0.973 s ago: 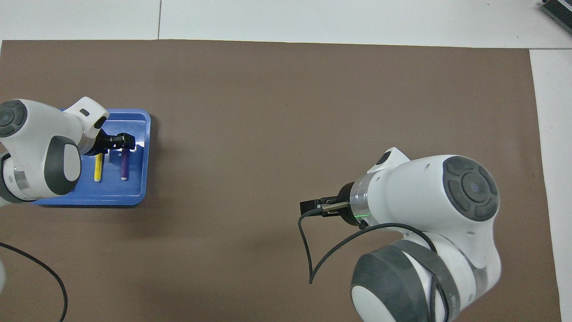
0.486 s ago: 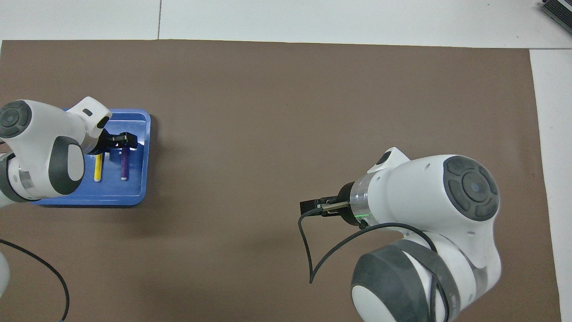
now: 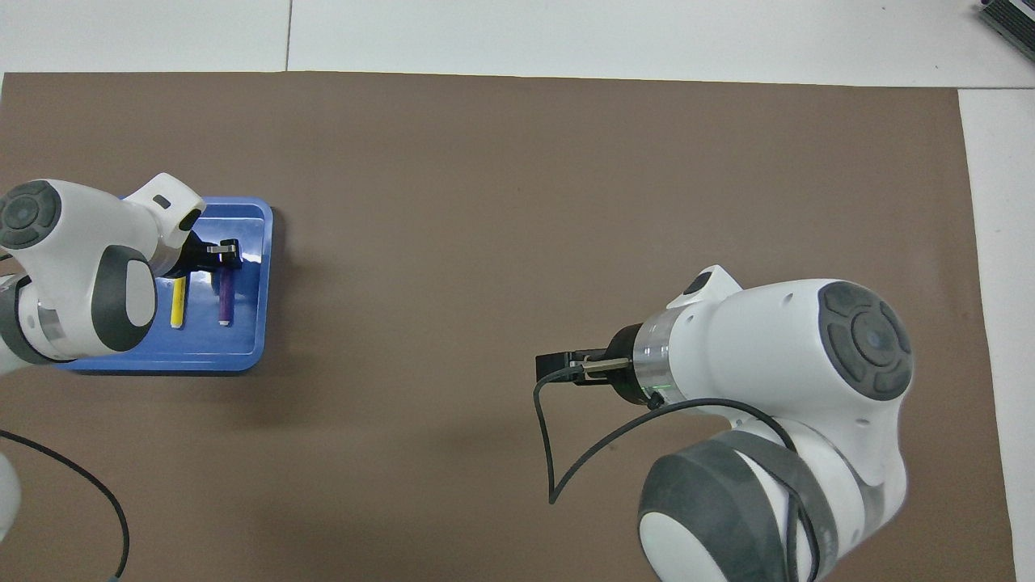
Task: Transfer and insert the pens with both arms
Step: 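Close the left gripper on the purple pen in the blue tray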
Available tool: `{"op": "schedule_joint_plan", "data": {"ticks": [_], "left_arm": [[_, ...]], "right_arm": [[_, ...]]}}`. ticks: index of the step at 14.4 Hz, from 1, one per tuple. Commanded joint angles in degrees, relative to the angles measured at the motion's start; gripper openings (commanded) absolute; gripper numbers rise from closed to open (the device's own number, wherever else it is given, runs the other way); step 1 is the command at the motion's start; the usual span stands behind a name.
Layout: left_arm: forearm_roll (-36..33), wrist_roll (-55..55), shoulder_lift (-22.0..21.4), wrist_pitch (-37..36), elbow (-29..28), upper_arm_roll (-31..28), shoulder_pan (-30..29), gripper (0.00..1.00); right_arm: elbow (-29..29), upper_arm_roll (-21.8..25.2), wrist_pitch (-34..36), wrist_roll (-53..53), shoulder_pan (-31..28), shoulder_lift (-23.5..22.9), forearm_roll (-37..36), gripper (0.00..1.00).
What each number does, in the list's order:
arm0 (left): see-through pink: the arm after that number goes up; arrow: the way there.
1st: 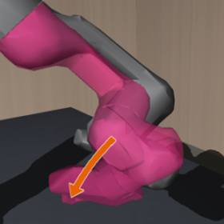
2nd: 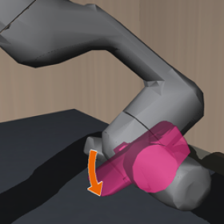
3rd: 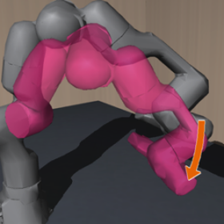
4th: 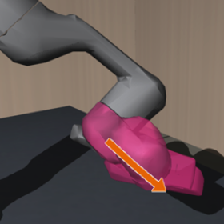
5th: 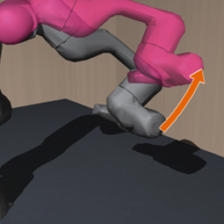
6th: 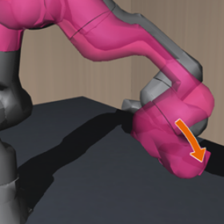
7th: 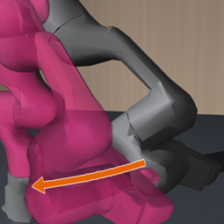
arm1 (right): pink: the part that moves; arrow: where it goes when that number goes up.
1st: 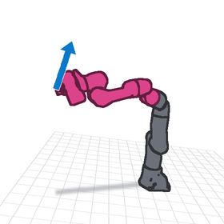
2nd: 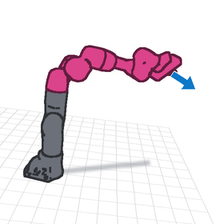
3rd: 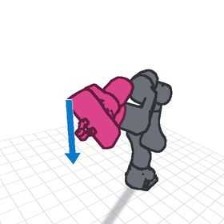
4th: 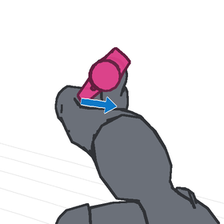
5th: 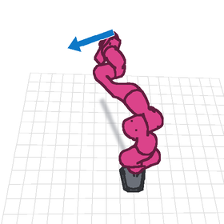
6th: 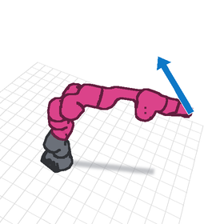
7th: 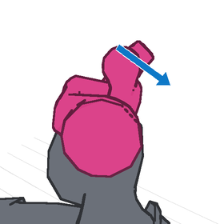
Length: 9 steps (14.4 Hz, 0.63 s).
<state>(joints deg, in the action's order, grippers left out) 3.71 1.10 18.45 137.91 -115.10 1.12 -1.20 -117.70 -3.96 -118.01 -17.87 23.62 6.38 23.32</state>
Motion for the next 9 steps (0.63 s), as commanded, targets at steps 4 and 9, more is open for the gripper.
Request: {"op": "schedule_joint_plan", "data": {"ticks": [4, 9], "left_arm": [[0.77, 2.75, 0.09, 0.43, -1.97, -0.33, 1.20, 0.00], [0.77, 3.90, -0.17, -8.60, 3.90, -0.24, 1.03, 0.00]], "right_arm": [[-0.60, -0.08, -1.26, -1.72, -0.06, 0.48, 4.18, 1.00], [-0.60, -0.08, -2.84, -6.30, 0.81, 0.13, 6.55, 1.00]]}}
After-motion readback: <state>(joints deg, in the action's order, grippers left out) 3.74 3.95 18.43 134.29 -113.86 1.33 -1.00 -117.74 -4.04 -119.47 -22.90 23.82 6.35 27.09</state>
